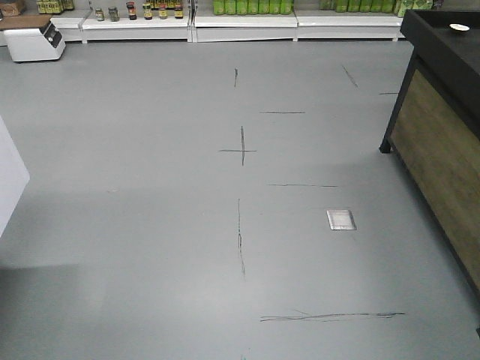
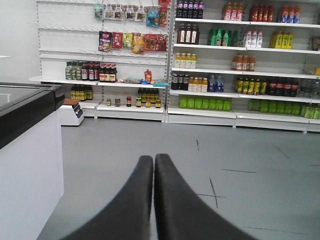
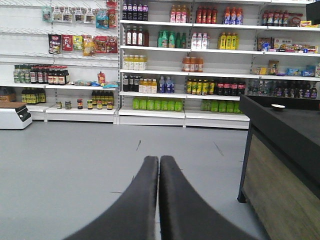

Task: Pick three apples into basket with both arms
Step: 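Drive the base forward across the store floor toward the fruit tables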

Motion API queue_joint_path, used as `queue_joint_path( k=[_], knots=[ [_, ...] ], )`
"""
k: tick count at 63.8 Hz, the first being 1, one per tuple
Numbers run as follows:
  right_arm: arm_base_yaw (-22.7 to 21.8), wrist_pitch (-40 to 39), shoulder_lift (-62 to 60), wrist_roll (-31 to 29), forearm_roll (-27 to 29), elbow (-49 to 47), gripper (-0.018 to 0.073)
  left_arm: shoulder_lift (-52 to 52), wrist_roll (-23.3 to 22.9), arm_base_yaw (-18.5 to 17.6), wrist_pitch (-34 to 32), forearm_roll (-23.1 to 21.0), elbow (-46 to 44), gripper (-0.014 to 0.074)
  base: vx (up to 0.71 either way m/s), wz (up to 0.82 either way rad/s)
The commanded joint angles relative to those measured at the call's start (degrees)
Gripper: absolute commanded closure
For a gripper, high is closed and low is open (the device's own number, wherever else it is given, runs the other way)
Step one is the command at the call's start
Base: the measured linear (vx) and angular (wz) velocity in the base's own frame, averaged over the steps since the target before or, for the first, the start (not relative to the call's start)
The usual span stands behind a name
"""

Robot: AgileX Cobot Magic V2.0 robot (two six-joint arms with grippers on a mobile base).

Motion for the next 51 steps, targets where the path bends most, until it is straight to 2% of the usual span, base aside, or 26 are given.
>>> queue_joint_path(
  k=[1, 51],
  knots=[
    [-0.3, -4.4, -0.6, -0.3, -0.3, 0.8, 0.0564, -0.8, -0.1, 0.0, -4.4, -0.4, 1.4, 0.0603, 0.00, 0.00],
    [-0.3, -4.4, -0.6, -0.3, -0.3, 0.8, 0.0564, -0.8, -0.1, 0.0, -4.4, -0.4, 1.4, 0.0603, 0.00, 0.00]
  ],
)
